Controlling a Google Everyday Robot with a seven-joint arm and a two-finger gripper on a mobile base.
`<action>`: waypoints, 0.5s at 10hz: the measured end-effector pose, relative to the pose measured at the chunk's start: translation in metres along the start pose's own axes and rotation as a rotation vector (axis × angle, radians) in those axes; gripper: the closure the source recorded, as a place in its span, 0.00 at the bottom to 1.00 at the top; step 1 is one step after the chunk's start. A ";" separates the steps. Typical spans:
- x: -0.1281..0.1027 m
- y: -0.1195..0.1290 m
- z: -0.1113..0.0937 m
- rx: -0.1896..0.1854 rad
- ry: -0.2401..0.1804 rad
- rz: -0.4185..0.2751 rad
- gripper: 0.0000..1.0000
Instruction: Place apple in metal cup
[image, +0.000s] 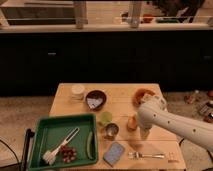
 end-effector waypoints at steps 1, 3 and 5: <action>0.001 -0.004 -0.003 0.007 0.004 0.005 0.20; 0.003 -0.011 -0.007 0.024 0.009 0.015 0.20; 0.005 -0.019 -0.010 0.039 0.009 0.024 0.20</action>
